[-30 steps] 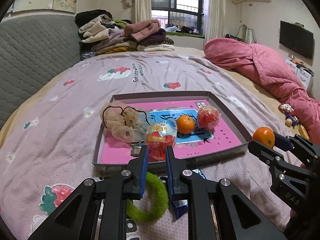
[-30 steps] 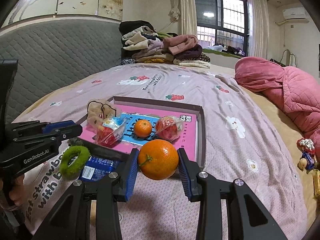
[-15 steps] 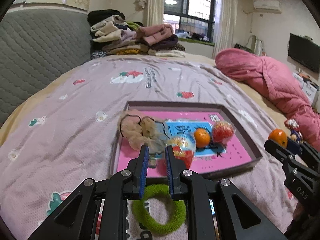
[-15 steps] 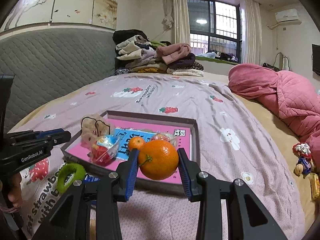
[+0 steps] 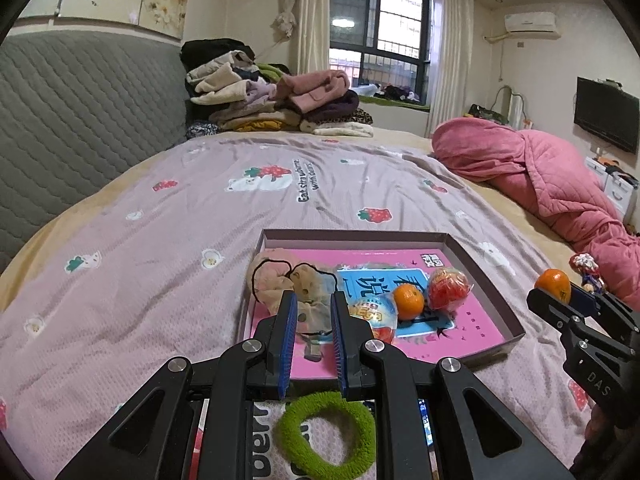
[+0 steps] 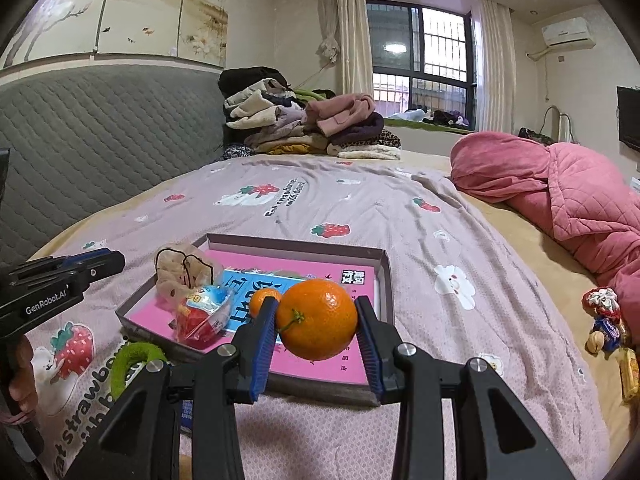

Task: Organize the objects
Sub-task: 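Lift the orange with the right tool while the left tool lifts the ring, then carry the orange over the tray and lower it onto the pink book with the right tool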

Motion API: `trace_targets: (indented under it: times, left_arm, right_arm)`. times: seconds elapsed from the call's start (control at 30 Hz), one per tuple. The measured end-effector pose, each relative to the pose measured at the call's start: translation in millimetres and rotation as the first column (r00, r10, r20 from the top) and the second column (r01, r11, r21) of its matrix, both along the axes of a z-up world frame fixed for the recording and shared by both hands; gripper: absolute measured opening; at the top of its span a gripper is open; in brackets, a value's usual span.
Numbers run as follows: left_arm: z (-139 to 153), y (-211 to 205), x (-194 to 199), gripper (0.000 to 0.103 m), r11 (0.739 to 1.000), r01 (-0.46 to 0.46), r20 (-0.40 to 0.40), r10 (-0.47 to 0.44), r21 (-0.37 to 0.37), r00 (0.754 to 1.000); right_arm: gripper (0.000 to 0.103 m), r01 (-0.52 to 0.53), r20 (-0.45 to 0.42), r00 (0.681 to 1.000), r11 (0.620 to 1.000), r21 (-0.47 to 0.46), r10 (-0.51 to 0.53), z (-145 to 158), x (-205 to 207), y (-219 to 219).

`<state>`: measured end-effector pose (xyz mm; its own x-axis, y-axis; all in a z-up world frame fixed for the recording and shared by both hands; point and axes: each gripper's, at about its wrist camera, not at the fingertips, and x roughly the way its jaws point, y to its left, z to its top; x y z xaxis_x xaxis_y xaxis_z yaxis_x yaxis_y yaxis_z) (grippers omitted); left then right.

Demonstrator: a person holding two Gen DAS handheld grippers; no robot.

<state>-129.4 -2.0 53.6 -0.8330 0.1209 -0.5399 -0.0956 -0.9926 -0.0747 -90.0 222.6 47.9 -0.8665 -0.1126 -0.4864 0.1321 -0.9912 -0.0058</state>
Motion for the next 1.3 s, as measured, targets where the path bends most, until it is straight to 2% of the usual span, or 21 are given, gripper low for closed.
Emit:
trace_targets:
  times: [0.57, 0.73, 0.8, 1.3]
  left_arm:
    - [-2.9, 7.3, -6.5, 0.017, 1.000, 0.004, -0.006, -0.004, -0.023, 1.000]
    - [-7.7, 7.0, -14.6, 0.014, 1.000, -0.004, 0.006, 0.004, -0.021, 1.000]
    - [-9.4, 6.9, -17.6, 0.011, 1.000, -0.004, 0.017, 0.004, -0.014, 1.000]
    - [-25.5, -1.4, -36.6, 0.008, 1.000, -0.014, 0.084, 0.012, 0.023, 0.996]
  right_arm:
    - [0.039, 0.011, -0.004, 1.000, 1.000, 0.007, -0.011, -1.3, -8.6, -2.5]
    - [0.039, 0.022, 0.004, 1.000, 1.000, 0.018, -0.022, -5.8, -15.1, -2.7]
    - [0.039, 0.026, 0.013, 1.000, 0.999, 0.028, -0.026, -9.1, -19.0, -3.0]
    - [0.039, 0.049, 0.100, 0.994, 0.998, 0.036, -0.052, -30.9, -43.4, 6.3]
